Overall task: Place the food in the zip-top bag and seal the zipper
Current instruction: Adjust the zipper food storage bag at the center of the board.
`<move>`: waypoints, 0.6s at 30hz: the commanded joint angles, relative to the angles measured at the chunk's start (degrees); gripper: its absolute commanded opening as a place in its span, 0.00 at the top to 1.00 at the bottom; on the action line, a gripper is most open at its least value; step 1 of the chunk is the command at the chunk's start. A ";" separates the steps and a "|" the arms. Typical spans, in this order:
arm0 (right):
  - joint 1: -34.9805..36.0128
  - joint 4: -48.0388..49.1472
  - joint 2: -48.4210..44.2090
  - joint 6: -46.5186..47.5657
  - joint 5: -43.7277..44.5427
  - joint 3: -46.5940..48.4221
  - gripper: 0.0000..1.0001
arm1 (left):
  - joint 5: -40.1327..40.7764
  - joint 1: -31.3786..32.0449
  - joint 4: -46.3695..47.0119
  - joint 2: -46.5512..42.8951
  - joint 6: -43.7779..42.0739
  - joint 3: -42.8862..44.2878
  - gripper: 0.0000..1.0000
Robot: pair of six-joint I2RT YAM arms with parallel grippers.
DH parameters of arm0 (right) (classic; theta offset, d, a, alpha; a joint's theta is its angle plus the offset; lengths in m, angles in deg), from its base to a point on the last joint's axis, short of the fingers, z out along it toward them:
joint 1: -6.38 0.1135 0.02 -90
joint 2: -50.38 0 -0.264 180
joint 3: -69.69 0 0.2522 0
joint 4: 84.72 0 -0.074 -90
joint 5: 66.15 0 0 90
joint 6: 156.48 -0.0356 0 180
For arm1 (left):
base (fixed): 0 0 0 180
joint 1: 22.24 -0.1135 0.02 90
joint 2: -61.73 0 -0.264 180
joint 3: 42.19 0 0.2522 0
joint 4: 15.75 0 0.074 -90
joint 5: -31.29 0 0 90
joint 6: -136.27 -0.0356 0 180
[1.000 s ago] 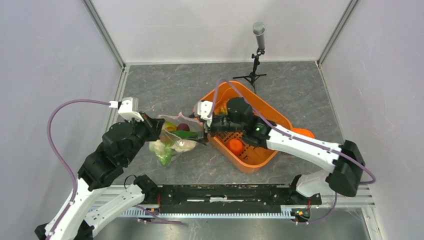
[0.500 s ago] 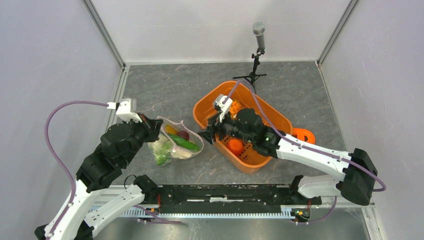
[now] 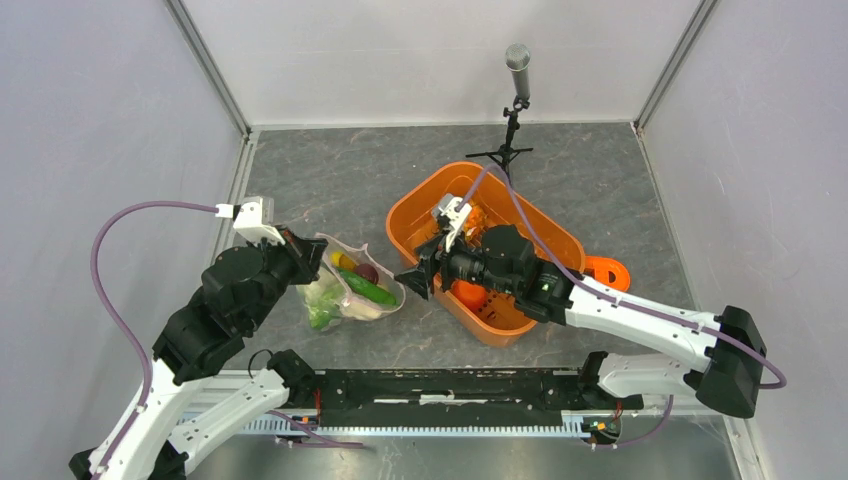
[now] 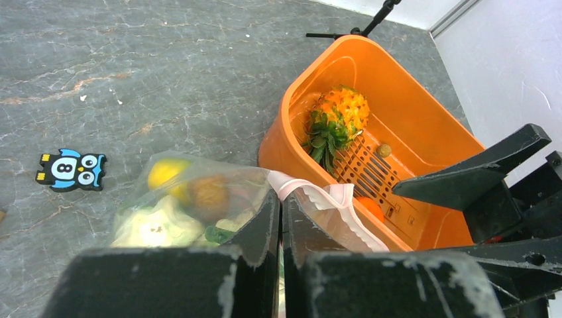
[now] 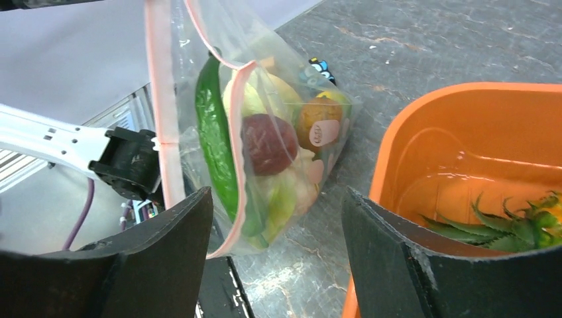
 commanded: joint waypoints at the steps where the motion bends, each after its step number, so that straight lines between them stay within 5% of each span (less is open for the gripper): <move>1: 1.58 -0.19 2.48 -0.91 -2.77 2.90 0.26 | 0.11 -0.15 5.13 -0.38 1.39 1.16 0.98; 6: 3.46 -5.34 5.27 -1.11 4.76 3.50 0.37 | -0.28 -0.15 5.24 -0.38 1.33 1.04 0.98; 14: 4.03 -4.71 4.96 4.90 10.07 7.62 1.00 | -1.68 -0.15 5.59 -0.18 0.79 1.03 0.98; 16: 4.09 -5.62 6.44 8.53 10.71 11.79 1.00 | -3.38 -0.15 6.08 -0.38 -0.35 1.37 0.95; 18: 4.04 -6.92 8.25 11.67 11.44 16.04 1.00 | -5.08 -0.15 5.87 -0.72 -2.00 2.30 0.77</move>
